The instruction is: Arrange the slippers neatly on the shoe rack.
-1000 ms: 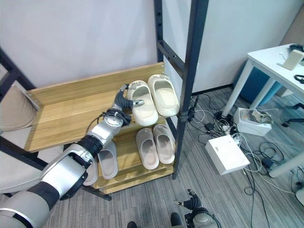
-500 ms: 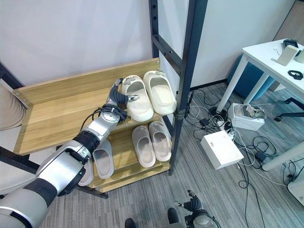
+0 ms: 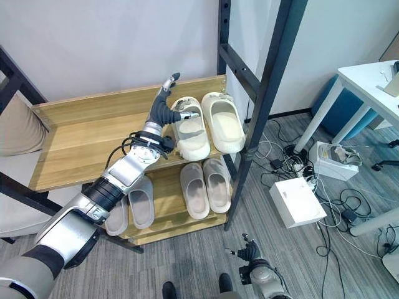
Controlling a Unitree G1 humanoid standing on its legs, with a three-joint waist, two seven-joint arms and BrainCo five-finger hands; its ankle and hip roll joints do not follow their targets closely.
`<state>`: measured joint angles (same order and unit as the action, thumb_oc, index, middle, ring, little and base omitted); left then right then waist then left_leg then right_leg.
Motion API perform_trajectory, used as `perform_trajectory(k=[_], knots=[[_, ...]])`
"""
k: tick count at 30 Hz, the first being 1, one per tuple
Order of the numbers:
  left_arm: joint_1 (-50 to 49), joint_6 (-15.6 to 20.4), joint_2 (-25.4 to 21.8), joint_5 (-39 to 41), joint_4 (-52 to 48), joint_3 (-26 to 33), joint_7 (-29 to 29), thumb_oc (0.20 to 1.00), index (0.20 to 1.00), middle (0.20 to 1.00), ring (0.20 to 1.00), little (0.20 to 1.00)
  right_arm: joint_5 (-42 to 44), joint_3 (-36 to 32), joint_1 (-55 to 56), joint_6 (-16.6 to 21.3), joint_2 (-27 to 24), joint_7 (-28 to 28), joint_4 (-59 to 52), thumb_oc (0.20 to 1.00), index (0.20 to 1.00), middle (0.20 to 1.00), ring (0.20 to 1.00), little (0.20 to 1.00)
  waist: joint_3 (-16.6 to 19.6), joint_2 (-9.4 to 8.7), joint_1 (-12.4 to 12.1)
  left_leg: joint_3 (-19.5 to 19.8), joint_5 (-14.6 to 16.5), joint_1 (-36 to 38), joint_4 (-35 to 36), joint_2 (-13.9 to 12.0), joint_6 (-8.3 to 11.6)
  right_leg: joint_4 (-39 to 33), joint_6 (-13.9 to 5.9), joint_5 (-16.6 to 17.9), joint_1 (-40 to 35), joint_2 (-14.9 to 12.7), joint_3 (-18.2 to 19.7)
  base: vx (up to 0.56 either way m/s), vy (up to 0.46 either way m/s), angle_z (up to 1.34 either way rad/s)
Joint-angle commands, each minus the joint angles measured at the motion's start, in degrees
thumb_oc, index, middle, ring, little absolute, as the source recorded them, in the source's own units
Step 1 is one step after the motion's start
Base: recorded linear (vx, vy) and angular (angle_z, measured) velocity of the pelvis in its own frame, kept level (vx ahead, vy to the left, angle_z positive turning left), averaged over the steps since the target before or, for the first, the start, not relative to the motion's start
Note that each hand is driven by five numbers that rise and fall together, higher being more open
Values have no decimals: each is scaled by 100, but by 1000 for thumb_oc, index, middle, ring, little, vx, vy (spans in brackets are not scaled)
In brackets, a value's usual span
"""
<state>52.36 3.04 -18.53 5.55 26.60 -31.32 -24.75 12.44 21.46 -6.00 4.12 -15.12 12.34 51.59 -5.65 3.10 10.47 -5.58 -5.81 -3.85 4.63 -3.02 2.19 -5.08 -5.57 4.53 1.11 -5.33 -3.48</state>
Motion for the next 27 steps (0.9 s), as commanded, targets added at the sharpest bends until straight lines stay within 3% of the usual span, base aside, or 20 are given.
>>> perform_trajectory(k=[1, 3, 5, 9, 10, 15, 19, 21, 22, 24, 25, 26, 27], knots=[[481, 310, 32, -365, 308, 403, -18, 1000, 1000, 1000, 1000, 1000, 21, -75, -6, 122, 57, -50, 85, 1000, 1000, 1000, 1000, 1000, 120, -46, -112, 104, 438, 426, 37, -230, 290, 8, -261, -426, -128, -22, -271, 0, 0, 0], [322, 348, -21, -325, 79, 513, 7, 1000, 1000, 1000, 1000, 1000, 5, -80, 15, 115, 73, -65, 87, 1000, 1000, 1000, 1000, 1000, 127, -58, -143, 123, 435, 430, 37, -226, 288, 8, -259, -424, -145, -28, -301, -6, -3, 2], [-164, 653, -275, 65, -909, 905, 106, 1000, 1000, 1000, 1000, 1000, -15, -164, 64, 106, 124, -86, 92, 1000, 1000, 1000, 1000, 1000, 135, -85, -251, 167, 443, 428, 37, -217, 286, 8, -257, -425, -168, -34, -343, -15, -7, 10], [-886, 946, -403, 685, -1905, 1308, 325, 1000, 1000, 1000, 1000, 1000, -44, -214, 124, 73, 186, -107, 150, 1000, 1000, 1000, 1000, 1000, 164, -115, -356, 204, 449, 445, 37, -217, 280, 8, -251, -432, -203, -39, -388, -11, -5, 8], [-1336, 1160, -476, 1191, -2656, 1536, 600, 1000, 1000, 1000, 1000, 1000, -50, -282, 152, 50, 210, -143, 243, 1000, 1000, 1000, 1000, 1000, 165, -136, -456, 251, 449, 445, 37, -218, 277, 8, -241, -445, -240, -50, -426, -16, 2, 7], [-2289, 1388, -433, 2226, -4238, 1745, 1391, 1000, 1000, 1000, 1000, 1000, -57, -293, 23, -7, 286, -250, 519, 1000, 1000, 1000, 1000, 1000, 205, -189, -683, 372, 459, 459, 37, -186, 270, 8, -223, -475, -334, -65, -547, -17, 6, 15], [-2843, 1257, -397, 3055, -5229, 1509, 2159, 1000, 1000, 1000, 1000, 1000, -37, -232, -174, -36, 397, -345, 695, 1000, 1000, 1000, 1000, 1000, 227, -218, -847, 465, 460, 467, 37, -154, 252, 8, -215, -490, -411, -94, -630, -22, 7, 17], [-2845, 1256, -397, 3055, -5230, 1510, 2159, 1000, 1000, 1000, 1000, 1000, -37, -231, -174, -36, 397, -345, 695, 1000, 1000, 1000, 1000, 1000, 227, -219, -846, 465, 460, 467, 37, -154, 252, 8, -215, -490, -412, -94, -631, -15, 10, 11], [-3159, 1028, -561, 3628, -5866, 1101, 2857, 1000, 1000, 1000, 1000, 1000, -60, -216, -315, -47, 480, -411, 798, 1000, 1000, 1000, 1000, 1000, 245, -226, -959, 542, 471, 488, 37, -126, 236, 8, -212, -510, -475, -109, -695, -20, 19, 15], [-3350, 791, -540, 3916, -6000, 545, 3230, 1000, 1000, 1000, 1000, 1000, -140, -118, -416, -53, 554, -446, 850, 1000, 1000, 1000, 1000, 1000, 261, -230, -1007, 570, 479, 488, 37, -105, 220, 8, -207, -518, -502, -116, -722, -15, 17, 16], [-3348, 793, -540, 3917, -5996, 539, 3234, 1000, 1000, 1000, 1000, 1000, -141, -123, -414, -52, 557, -445, 851, 1000, 1000, 1000, 1000, 1000, 262, -232, -1011, 570, 481, 490, 37, -105, 220, 8, -207, -520, -504, -117, -722, -4, 19, 16], [-3488, 604, -651, 3719, -5810, 90, 3436, 1000, 1000, 1000, 1000, 1000, -196, -34, -449, -20, 658, -472, 900, 1000, 1000, 1000, 1000, 1000, 267, -220, -1037, 590, 491, 498, 37, -100, 201, 8, -204, -532, -524, -119, -741, -2, 13, 25], [-3484, 611, -651, 3715, -5800, 81, 3439, 1000, 1000, 1000, 1000, 1000, -197, -38, -448, -18, 663, -472, 902, 1000, 1000, 1000, 1000, 1000, 268, -225, -1040, 591, 492, 499, 37, -99, 201, 8, -204, -534, -526, -120, -742, -8, 33, 15]])
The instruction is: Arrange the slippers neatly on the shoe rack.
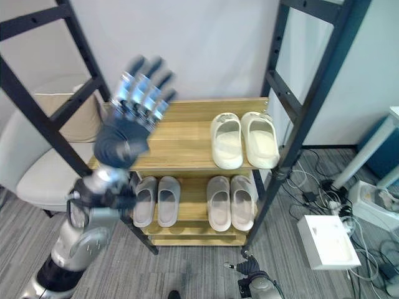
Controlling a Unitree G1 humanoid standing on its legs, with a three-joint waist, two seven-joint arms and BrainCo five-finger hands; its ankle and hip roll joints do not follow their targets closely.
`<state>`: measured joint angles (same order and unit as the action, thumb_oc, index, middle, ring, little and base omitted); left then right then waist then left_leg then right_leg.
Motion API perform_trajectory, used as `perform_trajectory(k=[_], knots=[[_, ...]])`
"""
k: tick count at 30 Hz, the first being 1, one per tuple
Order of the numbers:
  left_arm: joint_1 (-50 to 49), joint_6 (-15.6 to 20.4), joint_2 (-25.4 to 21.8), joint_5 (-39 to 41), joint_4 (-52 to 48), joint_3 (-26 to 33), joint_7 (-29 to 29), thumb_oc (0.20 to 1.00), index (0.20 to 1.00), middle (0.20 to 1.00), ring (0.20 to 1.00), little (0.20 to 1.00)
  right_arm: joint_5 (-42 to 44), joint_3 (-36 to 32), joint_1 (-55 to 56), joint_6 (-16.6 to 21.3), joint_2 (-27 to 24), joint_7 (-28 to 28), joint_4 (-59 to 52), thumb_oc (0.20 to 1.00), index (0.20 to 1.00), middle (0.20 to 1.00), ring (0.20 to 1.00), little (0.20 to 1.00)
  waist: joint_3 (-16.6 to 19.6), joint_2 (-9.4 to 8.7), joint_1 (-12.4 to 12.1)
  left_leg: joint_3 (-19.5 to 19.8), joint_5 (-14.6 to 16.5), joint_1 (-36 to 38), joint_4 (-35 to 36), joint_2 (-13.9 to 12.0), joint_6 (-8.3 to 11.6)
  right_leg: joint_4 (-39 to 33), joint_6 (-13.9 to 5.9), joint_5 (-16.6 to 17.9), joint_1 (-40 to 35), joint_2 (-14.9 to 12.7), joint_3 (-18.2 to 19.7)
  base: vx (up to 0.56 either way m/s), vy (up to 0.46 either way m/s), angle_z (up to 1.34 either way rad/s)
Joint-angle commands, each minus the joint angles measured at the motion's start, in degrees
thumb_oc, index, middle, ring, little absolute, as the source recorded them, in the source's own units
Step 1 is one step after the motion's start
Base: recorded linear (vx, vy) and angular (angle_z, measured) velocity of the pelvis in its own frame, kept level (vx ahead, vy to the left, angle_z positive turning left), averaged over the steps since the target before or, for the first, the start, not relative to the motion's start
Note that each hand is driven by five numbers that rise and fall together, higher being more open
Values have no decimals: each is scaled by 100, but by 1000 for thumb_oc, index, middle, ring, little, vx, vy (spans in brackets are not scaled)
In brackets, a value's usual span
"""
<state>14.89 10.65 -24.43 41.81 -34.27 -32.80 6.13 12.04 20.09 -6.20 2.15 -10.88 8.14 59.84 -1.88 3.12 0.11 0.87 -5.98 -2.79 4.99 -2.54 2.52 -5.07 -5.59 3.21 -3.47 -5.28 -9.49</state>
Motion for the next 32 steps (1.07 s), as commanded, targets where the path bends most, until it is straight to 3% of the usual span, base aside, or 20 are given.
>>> perform_trajectory(k=[1, 2, 3, 4, 9, 11, 13, 17, 19, 20, 22, 27, 32], knots=[[137, -352, -172, -159, 654, -309, 644, 1000, 1000, 1000, 1000, 1000, -221, 168, -502, 204, 301, -63, 96, 1000, 1000, 1000, 1000, 1000, -132, -220, -12, -49, 521, 421, 1, -140, 150, 7, -210, -405, -92, -130, -141, -4, 19, 12], [139, -351, -171, -159, 656, -310, 645, 1000, 1000, 1000, 1000, 1000, -222, 167, -502, 205, 301, -64, 96, 1000, 1000, 1000, 1000, 1000, -133, -220, -13, -49, 521, 422, 1, -140, 150, 7, -210, -405, -93, -130, -140, -12, 37, -1], [215, -329, -406, -998, 1171, -739, 764, 1000, 1000, 1000, 1000, 1000, -226, 192, -548, 219, 304, -53, 91, 1000, 1000, 1000, 1000, 1000, -149, -213, 13, -68, 536, 440, 1, -127, 137, 7, -228, -409, -103, -134, -130, 0, 0, 0], [229, -297, -504, -1342, 1371, -842, 747, 1000, 1000, 1000, 1000, 1000, -216, 215, -527, 254, 281, -56, 64, 1000, 1000, 1000, 1000, 1000, -155, -209, 36, -82, 537, 447, 1, -128, 134, 7, -233, -407, -103, -137, -120, -15, 34, -4], [-23, -294, -268, -2805, 3020, -1557, 646, 1000, 1000, 1000, 1000, 1000, -219, 356, -457, 294, 291, 44, -78, 1000, 1000, 1000, 1000, 1000, -197, -217, 125, -133, 554, 470, 1, -132, 111, 7, -234, -396, -77, -140, -39, -5, 7, -2], [-387, -391, 129, -3357, 4402, -1626, 379, 1000, 1000, 1000, 1000, 1000, -198, 481, -328, 301, 248, 110, -345, 1000, 1000, 1000, 1000, 1000, -236, -243, 192, -171, 544, 487, 1, -143, 101, 7, -233, -372, -59, -136, 4, -17, 9, -8], [-850, -447, 634, -3584, 5889, -1286, -101, 1000, 1000, 1000, 1000, 1000, -101, 515, -180, 282, 188, 168, -502, 1000, 1000, 1000, 1000, 1000, -258, -252, 214, -176, 527, 507, 1, -145, 99, 7, -223, -364, -67, -133, 23, -12, -5, -16], [-1113, -519, 1074, -3538, 7235, -765, -540, 1000, 1000, 1000, 1000, 1000, 49, 487, -30, 267, 152, 193, -635, 1000, 1000, 1000, 1000, 1000, -253, -276, 207, -178, 496, 505, 1, -154, 104, 7, -210, -362, -65, -128, 9, -4, -10, -4], [-1162, -591, 1566, -2812, 8809, 266, -1024, 1000, 1000, 1000, 1000, 1000, 207, 380, 19, 274, 144, 215, -511, 1000, 1000, 1000, 1000, 1000, -236, -307, 148, -154, 451, 507, 1, -167, 117, 7, -189, -363, -76, -124, -37, -14, -47, 10], [-1116, -610, 1637, -2647, 9466, 863, -1184, 1000, 1000, 1000, 1000, 1000, 330, 232, 27, 280, 89, 214, -403, 1000, 1000, 1000, 1000, 1000, -231, -327, 114, -138, 440, 521, 1, -174, 124, 7, -179, -370, -94, -122, -60, -13, -55, 10], [-1088, -623, 1607, -2644, 10086, 1502, -1293, 1000, 1000, 1000, 1000, 1000, 440, 59, 14, 313, 27, 181, -198, 1000, 1000, 1000, 1000, 1000, -209, -334, 56, -142, 440, 559, 1, -181, 127, 7, -163, -387, -143, -108, -58, 9, -43, 4], [-1120, -577, 1546, -2585, 10320, 1937, -1333, 1000, 1000, 1000, 1000, 1000, 468, -109, 19, 335, 4, 153, 29, 1000, 1000, 1000, 1000, 1000, -186, -326, 28, -154, 447, 597, 1, -181, 121, 7, -153, -402, -181, -106, -50, 0, 0, 0], [-1155, -569, 1546, -2874, 10417, 1942, -1300, 1000, 1000, 1000, 1000, 1000, 404, -191, 59, 335, 57, 118, 287, 1000, 1000, 1000, 1000, 1000, -163, -318, 34, -164, 464, 628, 1, -183, 121, 7, -146, -419, -206, -101, -50, 0, 0, 0]])
